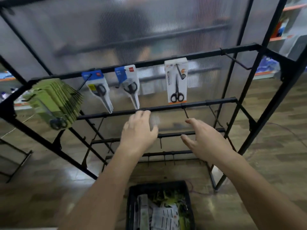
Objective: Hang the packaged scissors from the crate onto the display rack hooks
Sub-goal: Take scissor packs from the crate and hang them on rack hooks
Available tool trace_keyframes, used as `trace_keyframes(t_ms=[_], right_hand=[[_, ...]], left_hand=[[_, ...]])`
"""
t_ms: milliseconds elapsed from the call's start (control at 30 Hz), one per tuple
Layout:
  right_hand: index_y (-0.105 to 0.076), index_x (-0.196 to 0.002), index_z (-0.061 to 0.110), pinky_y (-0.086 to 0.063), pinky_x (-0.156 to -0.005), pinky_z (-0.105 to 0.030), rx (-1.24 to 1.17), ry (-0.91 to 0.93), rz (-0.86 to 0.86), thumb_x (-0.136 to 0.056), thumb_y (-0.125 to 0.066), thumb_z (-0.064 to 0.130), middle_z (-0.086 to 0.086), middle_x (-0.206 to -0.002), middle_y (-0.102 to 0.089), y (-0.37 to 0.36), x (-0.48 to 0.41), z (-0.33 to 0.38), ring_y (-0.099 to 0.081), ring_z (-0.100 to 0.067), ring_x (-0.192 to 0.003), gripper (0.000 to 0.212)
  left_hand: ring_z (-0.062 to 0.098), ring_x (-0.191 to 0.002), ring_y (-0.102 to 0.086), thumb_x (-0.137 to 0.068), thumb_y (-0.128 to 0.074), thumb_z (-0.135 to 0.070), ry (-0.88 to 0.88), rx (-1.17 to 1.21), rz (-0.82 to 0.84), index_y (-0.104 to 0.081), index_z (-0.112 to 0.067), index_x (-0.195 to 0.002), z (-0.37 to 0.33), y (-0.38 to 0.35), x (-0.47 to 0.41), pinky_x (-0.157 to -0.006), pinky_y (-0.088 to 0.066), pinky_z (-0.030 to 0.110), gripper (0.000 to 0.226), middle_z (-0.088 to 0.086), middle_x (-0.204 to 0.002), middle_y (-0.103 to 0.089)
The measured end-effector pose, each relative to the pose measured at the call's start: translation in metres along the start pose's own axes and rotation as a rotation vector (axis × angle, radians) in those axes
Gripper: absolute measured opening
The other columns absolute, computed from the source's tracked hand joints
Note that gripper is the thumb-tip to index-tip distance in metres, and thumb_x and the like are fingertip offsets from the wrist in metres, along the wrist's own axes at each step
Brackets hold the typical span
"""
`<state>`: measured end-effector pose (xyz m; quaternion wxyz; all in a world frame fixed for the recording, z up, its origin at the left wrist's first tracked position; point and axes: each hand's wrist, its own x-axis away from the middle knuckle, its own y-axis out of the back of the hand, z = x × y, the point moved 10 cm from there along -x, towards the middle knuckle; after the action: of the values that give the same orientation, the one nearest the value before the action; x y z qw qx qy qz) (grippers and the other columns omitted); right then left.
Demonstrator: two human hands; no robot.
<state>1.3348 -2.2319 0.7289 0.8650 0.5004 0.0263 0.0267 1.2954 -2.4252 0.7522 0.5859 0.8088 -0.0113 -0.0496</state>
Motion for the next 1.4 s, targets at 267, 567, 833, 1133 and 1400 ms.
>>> trace_keyframes(t_ms=[267,567,833,1133,1400], right_hand=[[-0.023,-0.16,0.023,-0.015,-0.125,-0.036,0.264,-0.027,0.136,-0.101,-0.054,0.044,0.0,-0.17,-0.019,-0.099,0.059,0.076,-0.012,-0.019,-0.157,0.07],[-0.012,-0.163,0.02,-0.007,-0.127,-0.038,0.343,-0.132,0.181,-0.1,-0.051,0.046,-0.002,-0.172,-0.008,-0.147,0.111,0.081,-0.001,-0.018,-0.158,0.079],[-0.024,-0.159,0.02,-0.015,-0.126,-0.04,0.345,-0.191,0.321,-0.098,-0.053,0.05,-0.004,-0.169,-0.02,-0.193,0.13,0.038,-0.012,-0.022,-0.157,0.075],[-0.042,-0.141,0.024,-0.046,-0.092,-0.04,0.31,-0.267,0.604,-0.091,-0.059,0.046,-0.006,-0.137,-0.057,-0.278,0.131,-0.054,-0.053,-0.03,-0.125,0.057],[-0.051,-0.125,0.015,-0.051,-0.08,-0.04,0.142,-0.399,0.813,-0.093,-0.062,0.034,-0.013,-0.114,-0.065,-0.535,0.097,-0.211,-0.062,-0.036,-0.103,0.039]], left_hand=[[0.02,-0.157,-0.012,-0.102,-0.048,-0.044,-0.06,-0.116,0.068,-0.021,-0.027,-0.162,0.111,-0.008,0.121,-0.128,-0.014,0.044,0.067,-0.001,-0.168,-0.022],[0.022,-0.156,-0.014,-0.102,-0.047,-0.045,-0.073,-0.074,0.146,-0.024,-0.026,-0.16,0.15,-0.041,0.175,-0.129,-0.012,0.043,0.065,0.001,-0.167,-0.025],[0.023,-0.154,-0.022,-0.1,-0.051,-0.045,-0.062,-0.099,0.268,-0.031,-0.025,-0.156,0.152,-0.105,0.181,-0.126,-0.019,0.047,0.063,0.001,-0.162,-0.033],[0.023,-0.149,-0.032,-0.1,-0.051,-0.041,0.021,-0.091,0.464,-0.035,-0.022,-0.156,0.162,-0.231,0.172,-0.122,-0.028,0.042,0.061,0.0,-0.158,-0.039],[0.03,-0.135,-0.046,-0.1,-0.051,-0.038,0.123,-0.071,0.743,-0.041,-0.02,-0.15,0.262,-0.527,0.158,-0.11,-0.042,0.046,0.054,0.006,-0.148,-0.048]])
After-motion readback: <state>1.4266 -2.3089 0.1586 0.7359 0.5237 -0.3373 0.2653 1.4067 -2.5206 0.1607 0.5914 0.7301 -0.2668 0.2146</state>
